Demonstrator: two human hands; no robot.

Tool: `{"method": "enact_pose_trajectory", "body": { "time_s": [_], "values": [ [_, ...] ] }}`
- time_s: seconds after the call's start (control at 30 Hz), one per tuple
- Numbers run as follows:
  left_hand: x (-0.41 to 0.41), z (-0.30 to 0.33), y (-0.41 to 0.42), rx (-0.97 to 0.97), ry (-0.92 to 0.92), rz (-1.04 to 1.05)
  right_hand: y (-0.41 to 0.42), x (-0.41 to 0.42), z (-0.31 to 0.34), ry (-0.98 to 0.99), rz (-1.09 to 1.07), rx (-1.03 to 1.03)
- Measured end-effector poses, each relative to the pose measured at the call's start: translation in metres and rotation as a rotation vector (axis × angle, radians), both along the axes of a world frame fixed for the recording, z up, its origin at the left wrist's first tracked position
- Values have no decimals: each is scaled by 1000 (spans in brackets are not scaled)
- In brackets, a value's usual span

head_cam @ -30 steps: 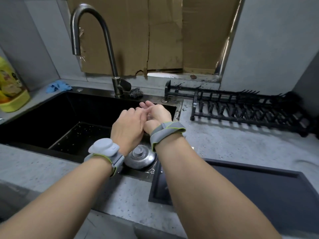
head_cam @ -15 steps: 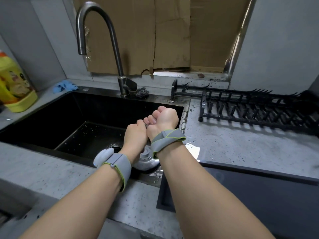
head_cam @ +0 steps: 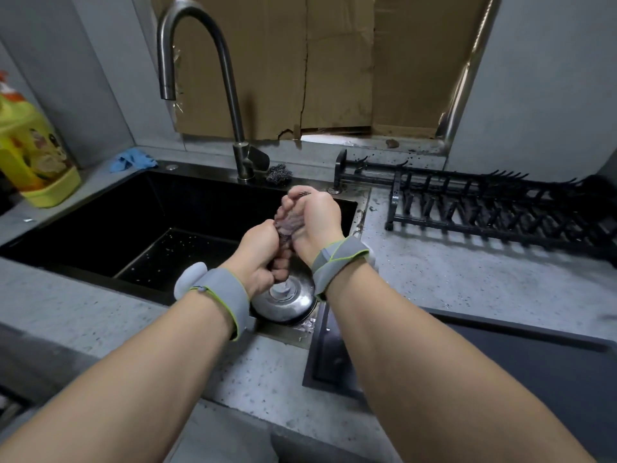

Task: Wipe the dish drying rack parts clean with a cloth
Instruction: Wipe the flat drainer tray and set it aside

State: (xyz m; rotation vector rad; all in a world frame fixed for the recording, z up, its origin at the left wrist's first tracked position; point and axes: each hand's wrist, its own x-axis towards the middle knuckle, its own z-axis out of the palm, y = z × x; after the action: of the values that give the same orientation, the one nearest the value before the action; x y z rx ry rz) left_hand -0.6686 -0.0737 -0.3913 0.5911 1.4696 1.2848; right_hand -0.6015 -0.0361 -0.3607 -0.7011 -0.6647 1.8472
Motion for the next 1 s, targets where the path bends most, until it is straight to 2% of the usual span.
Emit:
{"method": "enact_pose_trajectory", "body": {
  "time_s": [0.2, 0.37, 0.53, 0.6, 0.73, 0.8, 0.9, 1.0],
  "values": [
    [22, 7, -4, 144, -24, 19, -6, 49, -10, -542, 145, 149],
    [75, 10, -27, 181, 135, -116, -25, 119, -16, -654, 147, 228],
    [134, 10, -47, 278, 354, -413, -49, 198, -18, -748, -98, 346],
    [147, 4, -48, 257, 507, -474, -57, 231, -21, -825, -163, 359],
    [153, -8, -57, 305, 1095, -489, -72, 302, -30, -1006, -295, 254],
    [145, -16, -64, 346, 1318, -509, -81, 334, -34, -1130, -313, 236],
    [136, -30, -74, 254, 1539, -585, -93, 369, -43, -1332, -335, 305],
    [134, -40, -86, 230, 1663, -604, -104, 376, -56, -1630, -306, 348]
  ]
}}
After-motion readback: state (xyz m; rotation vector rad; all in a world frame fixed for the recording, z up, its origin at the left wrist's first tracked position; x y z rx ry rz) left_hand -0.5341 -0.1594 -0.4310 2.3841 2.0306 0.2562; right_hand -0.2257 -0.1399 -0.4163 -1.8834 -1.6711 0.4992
